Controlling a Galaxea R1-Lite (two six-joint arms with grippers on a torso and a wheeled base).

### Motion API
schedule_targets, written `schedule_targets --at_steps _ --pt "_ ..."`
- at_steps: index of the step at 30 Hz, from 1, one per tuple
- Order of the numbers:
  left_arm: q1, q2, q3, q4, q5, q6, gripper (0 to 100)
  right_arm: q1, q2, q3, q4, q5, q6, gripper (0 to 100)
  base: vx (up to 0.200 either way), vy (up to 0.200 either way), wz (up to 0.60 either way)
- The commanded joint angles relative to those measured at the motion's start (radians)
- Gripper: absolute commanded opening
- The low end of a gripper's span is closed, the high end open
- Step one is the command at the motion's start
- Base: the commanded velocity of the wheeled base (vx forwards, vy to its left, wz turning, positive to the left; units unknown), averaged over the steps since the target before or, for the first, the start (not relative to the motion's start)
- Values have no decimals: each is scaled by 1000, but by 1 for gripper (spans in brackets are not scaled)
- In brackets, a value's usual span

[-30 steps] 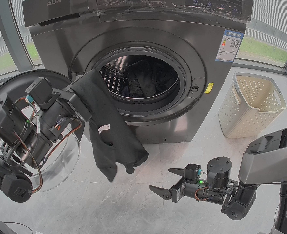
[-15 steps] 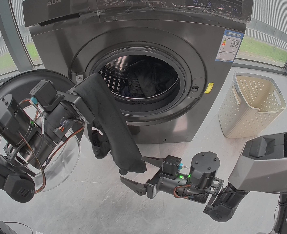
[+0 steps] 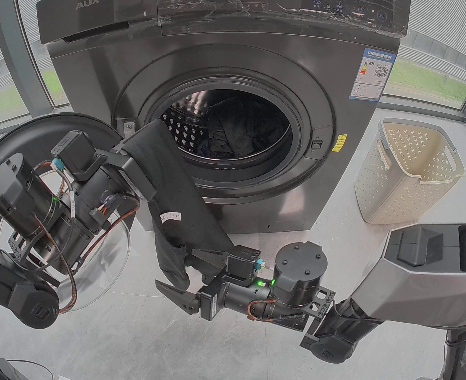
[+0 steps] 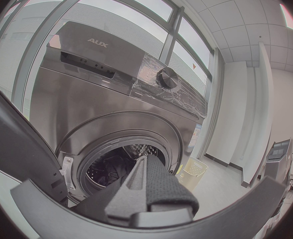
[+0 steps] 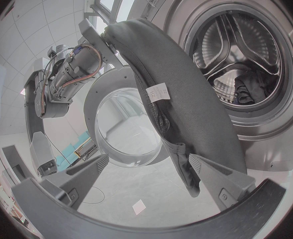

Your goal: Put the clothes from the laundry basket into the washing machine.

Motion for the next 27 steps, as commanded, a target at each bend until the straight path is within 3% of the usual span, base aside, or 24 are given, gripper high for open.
schedule_targets --at_steps 1,27 --pt "0 1 0 -1 0 -1 0 -1 37 -60 29 0 4 100 0 0 0" --pt "-10 -2 1 -7 0 -1 0 -47 279 -445 134 -101 4 100 0 0 0"
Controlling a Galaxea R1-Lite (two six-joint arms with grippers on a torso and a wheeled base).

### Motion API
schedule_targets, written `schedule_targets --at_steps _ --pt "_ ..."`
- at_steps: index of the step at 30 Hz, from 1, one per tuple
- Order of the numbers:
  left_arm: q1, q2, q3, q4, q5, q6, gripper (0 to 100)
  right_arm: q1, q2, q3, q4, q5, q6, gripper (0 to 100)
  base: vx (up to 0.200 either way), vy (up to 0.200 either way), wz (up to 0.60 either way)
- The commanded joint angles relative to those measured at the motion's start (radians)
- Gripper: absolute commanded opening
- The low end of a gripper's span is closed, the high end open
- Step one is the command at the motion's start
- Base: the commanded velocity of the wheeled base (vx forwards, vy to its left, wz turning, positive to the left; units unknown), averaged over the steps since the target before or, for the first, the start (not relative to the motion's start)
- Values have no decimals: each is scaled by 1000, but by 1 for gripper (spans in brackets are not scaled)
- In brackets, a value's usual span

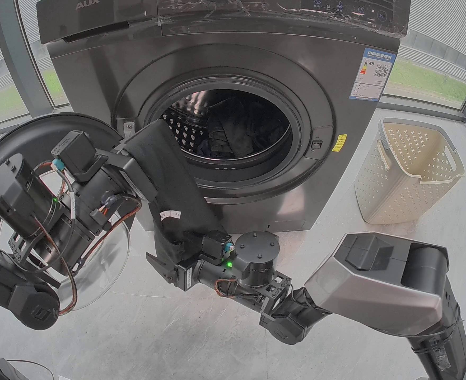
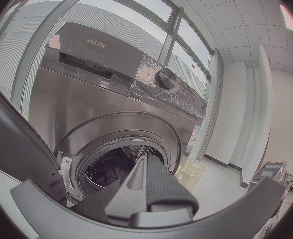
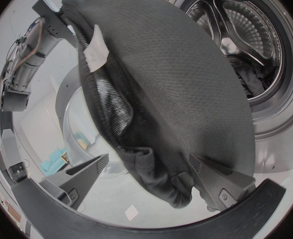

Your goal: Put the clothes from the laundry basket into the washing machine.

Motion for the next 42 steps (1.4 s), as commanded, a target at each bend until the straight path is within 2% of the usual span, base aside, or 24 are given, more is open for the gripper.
schedule_targets --at_steps 1,2,3,10,13,16,17,18,19,20,23,25,30,35,40,42 --pt "-1 -1 0 -1 -1 0 0 -12 63 -75 -2 -20 0 100 0 0 0" --pt "-1 1 0 -1 -1 0 0 -12 63 -78 -4 -32 0 100 0 0 0" --pt "1 1 0 -1 -1 0 0 -12 63 -79 -6 -38 0 0 0 0 0" --pt "7 4 10 -1 -1 -3 0 -12 20 -24 -36 -40 -2 0 0 0 0" --pt "15 2 10 -1 1 -3 0 -12 -126 125 -75 -40 -2 0 0 0 0" --pt "55 4 13 -1 -2 -2 0 -12 -276 272 -87 -40 -3 0 0 0 0" --pt "55 4 13 -1 -2 -2 0 -12 -276 272 -87 -40 -3 0 0 0 0" --pt "73 5 16 0 -5 -2 0 -14 -376 379 -87 -37 -6 0 0 0 0" --pt "76 7 17 2 -5 -2 0 -14 -396 404 -87 -37 -6 0 0 0 0" --pt "88 14 26 -6 -13 -3 0 -21 -470 494 -81 -40 -9 0 0 0 0" --pt "137 14 52 -15 -30 -19 0 -75 -574 634 -101 -32 -26 0 0 0 0" --pt "163 11 54 -16 -48 -26 0 -93 -634 691 -118 -30 -29 0 0 0 0" --pt "209 -9 66 -18 -113 -28 0 -158 -803 758 -104 0 -32 0 0 0 0" --pt "220 -21 102 -44 -172 -31 0 -210 -893 766 -52 26 -34 0 0 0 0" --pt "209 -64 108 -47 -180 -32 0 -254 -893 760 -67 40 -32 0 0 0 0" --pt "206 -87 108 -47 -182 -37 0 -296 -887 746 -78 42 -39 0 0 0 0"
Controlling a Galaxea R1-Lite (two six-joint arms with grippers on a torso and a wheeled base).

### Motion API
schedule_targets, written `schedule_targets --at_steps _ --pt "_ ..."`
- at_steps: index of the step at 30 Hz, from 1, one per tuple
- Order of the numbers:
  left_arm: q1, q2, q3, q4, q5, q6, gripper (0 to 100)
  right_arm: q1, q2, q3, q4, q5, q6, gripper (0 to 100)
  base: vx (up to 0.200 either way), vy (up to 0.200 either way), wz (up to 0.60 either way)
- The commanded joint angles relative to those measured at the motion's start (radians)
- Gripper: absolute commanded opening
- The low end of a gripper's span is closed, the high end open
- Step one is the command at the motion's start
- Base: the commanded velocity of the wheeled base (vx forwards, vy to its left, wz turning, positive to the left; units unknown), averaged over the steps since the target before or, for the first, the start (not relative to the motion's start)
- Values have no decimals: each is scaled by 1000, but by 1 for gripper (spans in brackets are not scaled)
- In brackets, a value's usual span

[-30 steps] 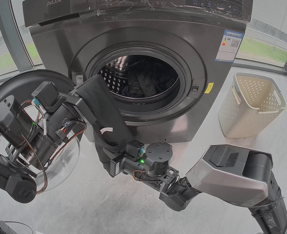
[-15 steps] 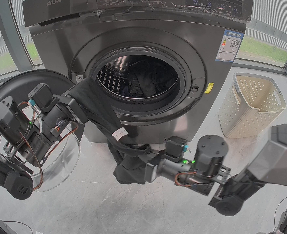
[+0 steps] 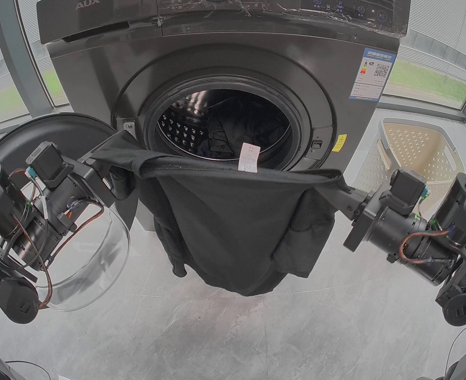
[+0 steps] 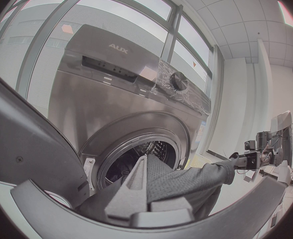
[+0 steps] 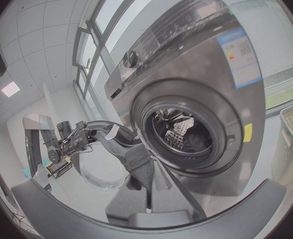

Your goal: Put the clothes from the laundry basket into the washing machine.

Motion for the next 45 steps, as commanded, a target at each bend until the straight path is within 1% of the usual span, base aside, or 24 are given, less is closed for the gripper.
schedule_targets --at_steps 1,2,3,6,9,11,13,15,22,26,30,32,34,35,36,39,40,42,44,45 --pt "-2 -53 9 -3 -2 -8 0 -66 -48 -15 -10 4 -12 0 0 0 0" --pt "-2 -61 5 -4 -2 -11 0 -76 -44 -30 -10 6 -29 0 0 0 0" --pt "-4 -63 2 -3 -3 -13 0 -78 -42 -41 -12 6 -34 0 0 0 0" --pt "-21 -63 2 -3 -3 -19 0 -79 -27 -65 -12 3 -34 0 0 0 0" --pt "-35 -61 2 -3 -2 -19 0 -79 -16 -75 -13 -2 -35 0 0 0 0" --pt "-39 -61 0 -3 -2 -19 0 -79 9 -101 -26 -48 -35 0 0 0 0" --pt "-39 -61 2 -3 0 -17 0 -78 22 -113 -49 -71 -34 0 0 0 0" --pt "-39 -61 5 -1 0 -17 0 -78 42 -122 -70 -85 -31 0 0 0 0" --pt "-39 -55 25 2 0 -17 0 -78 64 -113 -93 -89 -23 0 0 0 0" --pt "-44 -64 37 2 1 -10 0 -69 62 -118 -99 -92 -20 0 0 0 0" --pt "-91 -78 61 2 10 -8 0 -61 53 -122 -99 -124 -3 0 0 0 0" --pt "-104 -79 63 4 12 -8 0 -61 50 -122 -99 -127 -3 0 0 0 0" --pt "-137 -78 74 5 17 -6 0 -58 52 -119 -99 -127 -2 0 0 0 0" --pt "-137 -78 74 5 17 -6 0 -58 52 -118 -99 -127 -2 0 0 0 0" --pt "-154 -76 95 4 17 -6 0 -55 55 -114 -99 -127 -2 0 0 0 0" --pt "-162 -76 112 4 18 -6 0 -55 58 -108 -99 -126 0 0 0 0 0" --pt "-170 -73 118 4 18 -6 0 -53 62 -99 -99 -124 12 0 0 0 0" --pt "-191 -67 115 0 23 -6 0 -32 70 -82 -101 -121 26 0 0 0 0" --pt "-242 -64 121 -1 41 -8 0 11 78 -82 -101 -121 32 0 0 0 0" --pt "-260 -61 121 -1 50 -8 0 22 81 -81 -102 -123 32 0 0 0 0"
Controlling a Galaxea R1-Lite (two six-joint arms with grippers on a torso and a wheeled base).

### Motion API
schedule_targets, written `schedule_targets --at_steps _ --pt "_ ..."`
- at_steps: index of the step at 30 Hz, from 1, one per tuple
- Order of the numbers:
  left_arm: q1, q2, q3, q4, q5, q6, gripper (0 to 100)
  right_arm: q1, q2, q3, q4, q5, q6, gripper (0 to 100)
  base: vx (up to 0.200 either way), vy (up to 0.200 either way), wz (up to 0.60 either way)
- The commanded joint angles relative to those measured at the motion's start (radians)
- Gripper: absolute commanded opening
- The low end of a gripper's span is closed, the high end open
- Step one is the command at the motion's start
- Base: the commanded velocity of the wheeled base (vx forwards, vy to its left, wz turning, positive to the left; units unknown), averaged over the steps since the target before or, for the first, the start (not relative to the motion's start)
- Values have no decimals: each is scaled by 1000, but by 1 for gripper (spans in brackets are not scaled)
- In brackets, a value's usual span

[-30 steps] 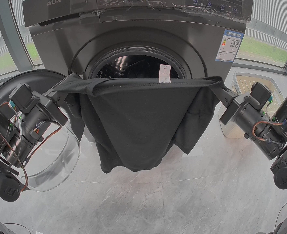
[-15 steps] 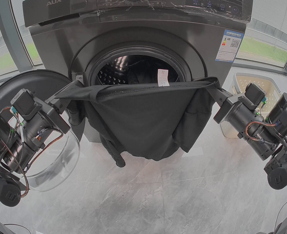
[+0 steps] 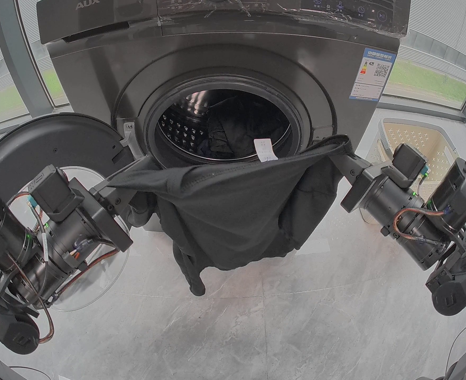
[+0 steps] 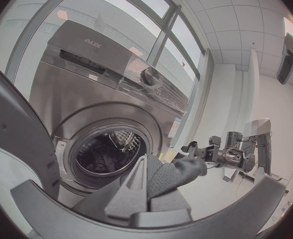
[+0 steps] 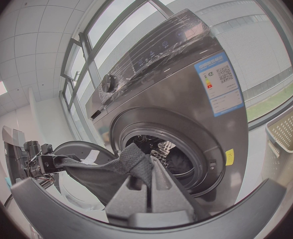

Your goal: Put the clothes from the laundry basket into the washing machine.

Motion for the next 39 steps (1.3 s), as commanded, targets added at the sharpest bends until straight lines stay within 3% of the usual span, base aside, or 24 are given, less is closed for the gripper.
schedule_targets --at_steps 1,4,11,12,27,32,39 --pt "-87 20 7 -5 34 -2 0 62 24 14 -1 -1 8 0 0 0 0" --pt "-124 40 -11 -5 59 0 0 75 42 27 -13 -1 3 0 0 0 0" --pt "-147 115 -114 -5 56 -5 0 98 137 25 -73 -2 3 0 0 0 0" --pt "-147 121 -129 -5 57 -5 0 105 146 16 -71 -4 3 100 0 0 0" --pt "-148 210 -281 -5 53 -3 0 116 406 17 -73 38 -31 100 0 0 0" --pt "-148 199 -300 -6 50 -5 0 110 514 -82 -74 65 -43 100 0 0 0" --pt "-158 178 -297 -6 50 -3 0 102 603 -211 -70 64 -45 100 0 0 0"
